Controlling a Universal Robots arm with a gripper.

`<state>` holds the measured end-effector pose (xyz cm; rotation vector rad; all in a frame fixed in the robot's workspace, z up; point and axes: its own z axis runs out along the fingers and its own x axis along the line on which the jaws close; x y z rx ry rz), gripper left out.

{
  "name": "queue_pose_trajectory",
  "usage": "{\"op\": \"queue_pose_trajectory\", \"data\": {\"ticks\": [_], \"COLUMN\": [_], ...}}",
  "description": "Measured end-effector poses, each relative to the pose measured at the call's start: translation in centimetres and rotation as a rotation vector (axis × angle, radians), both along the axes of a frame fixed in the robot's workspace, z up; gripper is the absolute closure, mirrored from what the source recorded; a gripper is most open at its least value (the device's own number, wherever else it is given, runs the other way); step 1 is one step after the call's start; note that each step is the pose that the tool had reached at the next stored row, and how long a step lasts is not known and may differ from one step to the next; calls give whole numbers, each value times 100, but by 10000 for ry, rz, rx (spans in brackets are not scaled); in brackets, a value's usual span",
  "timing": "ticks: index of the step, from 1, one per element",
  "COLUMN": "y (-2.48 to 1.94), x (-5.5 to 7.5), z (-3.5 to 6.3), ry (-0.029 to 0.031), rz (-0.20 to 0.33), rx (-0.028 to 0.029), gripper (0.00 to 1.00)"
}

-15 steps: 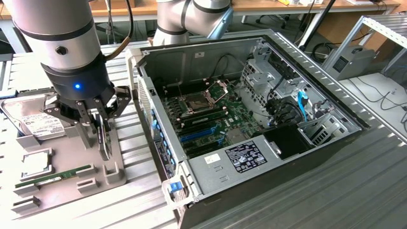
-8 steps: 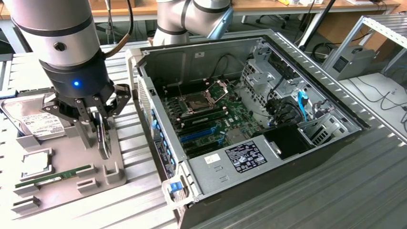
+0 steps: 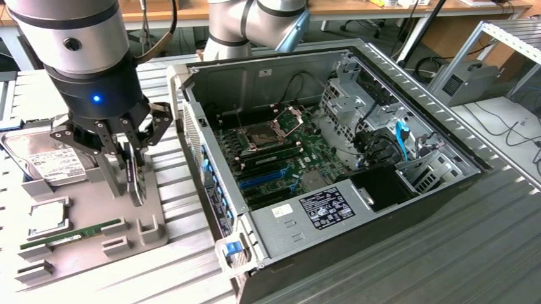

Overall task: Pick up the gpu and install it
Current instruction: 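Pick up the gpu and move the gpu toward the slot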

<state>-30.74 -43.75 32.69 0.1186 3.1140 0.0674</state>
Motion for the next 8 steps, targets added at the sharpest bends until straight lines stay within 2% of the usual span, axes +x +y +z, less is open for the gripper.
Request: {"op": "queue_pose_trajectory", "data": {"ticks": [5, 7, 8], "y": [0, 0, 0], "x": [0, 0, 0], "z": [34, 112, 192], "ry": [0, 0, 0], "rz": [0, 0, 0], "rx": [0, 0, 1], "gripper": [73, 73, 73]}}
